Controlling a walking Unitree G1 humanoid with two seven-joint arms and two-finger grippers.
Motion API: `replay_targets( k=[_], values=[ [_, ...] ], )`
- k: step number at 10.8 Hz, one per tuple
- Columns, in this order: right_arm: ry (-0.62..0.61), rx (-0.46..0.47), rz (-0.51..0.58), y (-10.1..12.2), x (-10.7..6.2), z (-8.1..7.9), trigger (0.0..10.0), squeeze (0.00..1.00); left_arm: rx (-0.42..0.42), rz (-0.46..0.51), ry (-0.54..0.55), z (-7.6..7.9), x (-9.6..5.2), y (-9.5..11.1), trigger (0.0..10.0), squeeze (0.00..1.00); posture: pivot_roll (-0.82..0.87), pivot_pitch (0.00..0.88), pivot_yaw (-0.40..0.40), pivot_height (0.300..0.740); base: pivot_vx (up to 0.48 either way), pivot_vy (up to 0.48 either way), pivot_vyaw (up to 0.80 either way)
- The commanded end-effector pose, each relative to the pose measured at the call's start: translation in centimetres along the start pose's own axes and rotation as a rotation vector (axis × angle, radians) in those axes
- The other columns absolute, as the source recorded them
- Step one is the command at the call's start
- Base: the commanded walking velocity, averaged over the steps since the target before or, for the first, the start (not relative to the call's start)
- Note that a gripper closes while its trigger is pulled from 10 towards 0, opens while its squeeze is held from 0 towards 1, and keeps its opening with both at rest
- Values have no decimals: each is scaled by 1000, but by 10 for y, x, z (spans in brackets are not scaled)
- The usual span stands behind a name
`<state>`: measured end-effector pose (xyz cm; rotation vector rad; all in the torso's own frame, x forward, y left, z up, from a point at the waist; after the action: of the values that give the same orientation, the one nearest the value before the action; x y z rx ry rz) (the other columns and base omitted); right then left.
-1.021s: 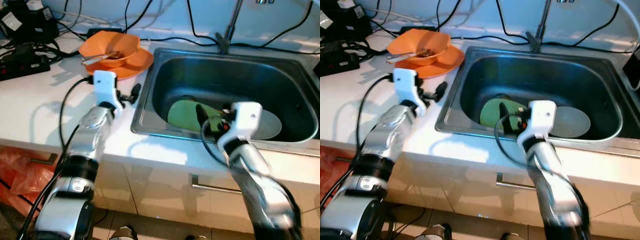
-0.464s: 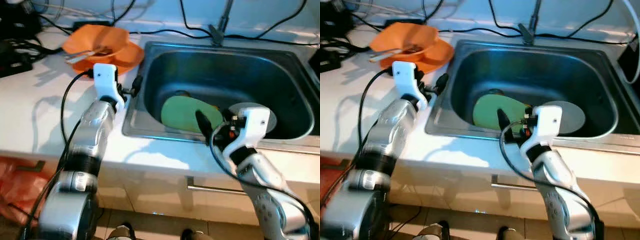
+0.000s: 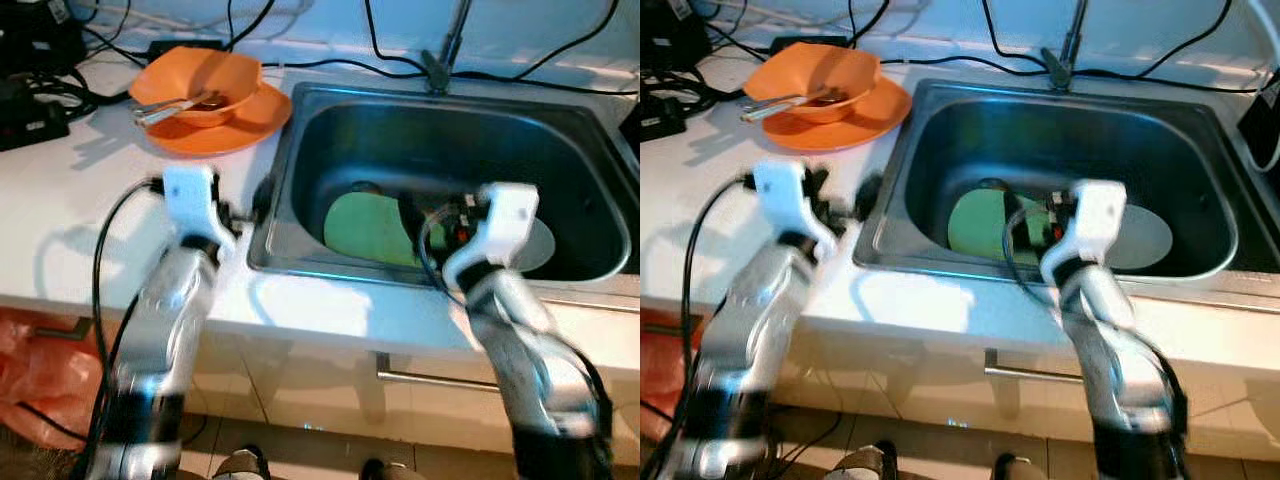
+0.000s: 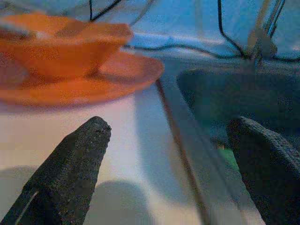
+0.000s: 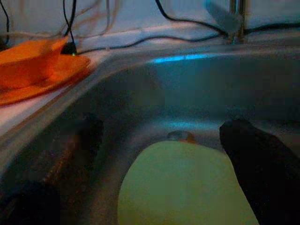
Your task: Kitchen organization
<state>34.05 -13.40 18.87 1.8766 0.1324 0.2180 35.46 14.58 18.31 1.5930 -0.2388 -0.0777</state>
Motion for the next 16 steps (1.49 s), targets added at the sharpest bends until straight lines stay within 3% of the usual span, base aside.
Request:
replay_targets(
  k=[1,7,9,10,13,16],
  values=[
    [-14,5,28,5,3,2,10000,467,6,2,4,2,-4,6,10000,0,69,68,-5,740,0,409,0],
    [-24,-3,65,9,14,4,10000,447,5,24,-24,9,4,24,10000,0,71,41,-6,740,0,413,0],
    [-28,-10,73,10,15,5,10000,447,16,38,-31,7,4,28,10000,0,72,39,-1,740,0,0,0],
    [-42,-17,83,11,16,8,10000,443,0,61,-74,16,5,33,10000,0,70,37,2,740,0,0,0],
    [-64,-30,97,14,16,13,10000,443,-2,78,-106,21,7,37,10000,0,68,34,2,740,80,0,0],
    [-93,-71,144,23,17,15,10000,451,-5,90,-123,24,6,41,10000,0,68,34,2,740,422,0,0]
  ],
)
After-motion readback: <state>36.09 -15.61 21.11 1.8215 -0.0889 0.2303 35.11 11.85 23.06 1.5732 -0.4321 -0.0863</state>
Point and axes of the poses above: a point about 5 cm out from each wrist's last joint towards the gripper, its own x axis pointing out of the wrist towards the gripper, its own y axis along the axis of the wrist's last joint, z = x × y, the point moved 4 cm from there along x, pointing out of the wrist towards the gripper, and after that the axes turned 6 degrees about x, right-handed, at the moved point
